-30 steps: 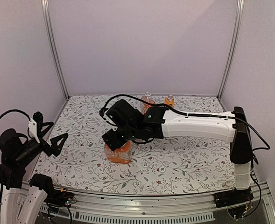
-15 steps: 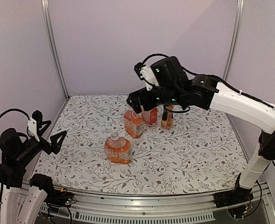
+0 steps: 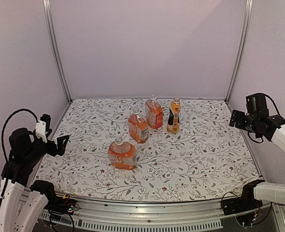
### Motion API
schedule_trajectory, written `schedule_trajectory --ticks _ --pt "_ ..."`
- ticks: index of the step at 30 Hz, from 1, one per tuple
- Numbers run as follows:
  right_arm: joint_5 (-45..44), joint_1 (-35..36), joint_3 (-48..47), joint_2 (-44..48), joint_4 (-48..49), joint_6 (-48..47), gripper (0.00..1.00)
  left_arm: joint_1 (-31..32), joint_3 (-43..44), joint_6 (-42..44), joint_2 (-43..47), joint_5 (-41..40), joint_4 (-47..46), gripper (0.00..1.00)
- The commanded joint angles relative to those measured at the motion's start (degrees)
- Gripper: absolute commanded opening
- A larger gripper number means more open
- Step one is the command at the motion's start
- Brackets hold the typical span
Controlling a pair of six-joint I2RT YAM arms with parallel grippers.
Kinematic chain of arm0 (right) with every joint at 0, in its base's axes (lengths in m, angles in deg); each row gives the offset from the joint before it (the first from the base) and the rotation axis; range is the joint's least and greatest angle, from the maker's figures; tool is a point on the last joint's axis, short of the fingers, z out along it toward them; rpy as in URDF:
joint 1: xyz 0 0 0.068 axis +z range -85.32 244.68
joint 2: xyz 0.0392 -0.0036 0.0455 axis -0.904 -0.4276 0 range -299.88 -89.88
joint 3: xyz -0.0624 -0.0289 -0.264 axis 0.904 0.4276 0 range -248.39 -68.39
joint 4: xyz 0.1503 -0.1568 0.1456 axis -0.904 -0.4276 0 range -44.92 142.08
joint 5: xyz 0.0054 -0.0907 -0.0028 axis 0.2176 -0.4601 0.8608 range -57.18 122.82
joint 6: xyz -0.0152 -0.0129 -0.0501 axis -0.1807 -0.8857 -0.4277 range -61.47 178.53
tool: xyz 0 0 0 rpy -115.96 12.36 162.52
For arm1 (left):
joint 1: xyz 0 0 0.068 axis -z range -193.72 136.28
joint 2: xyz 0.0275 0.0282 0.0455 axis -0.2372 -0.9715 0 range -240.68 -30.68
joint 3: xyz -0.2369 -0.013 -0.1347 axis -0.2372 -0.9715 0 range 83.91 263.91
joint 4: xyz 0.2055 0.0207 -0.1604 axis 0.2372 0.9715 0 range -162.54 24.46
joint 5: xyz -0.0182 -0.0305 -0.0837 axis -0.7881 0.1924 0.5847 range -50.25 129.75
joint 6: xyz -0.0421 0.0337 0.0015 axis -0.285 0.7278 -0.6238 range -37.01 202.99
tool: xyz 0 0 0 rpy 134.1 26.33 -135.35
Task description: Unscrew the bottle caps
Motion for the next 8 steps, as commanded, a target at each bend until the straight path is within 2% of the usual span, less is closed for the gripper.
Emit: schedule_trajectory --ticks 1,3,8 --pt "-8.58 -0.19 9.68 3.64 6.10 6.38 0.99 -1.58 -0.91 -0.11 0.23 2.86 -2.19 1.00" --pt "-10.36 -0.17 12.54 4.77 7.61 10.73 0.99 -1.62 -1.03 -0.41 0.36 4.10 -2.41 0.99" --pt "-7.78 -0.12 14.97 5.78 13.59 13.61 0.99 -2.46 -1.55 -0.47 0.10 5.59 -3.12 1.00"
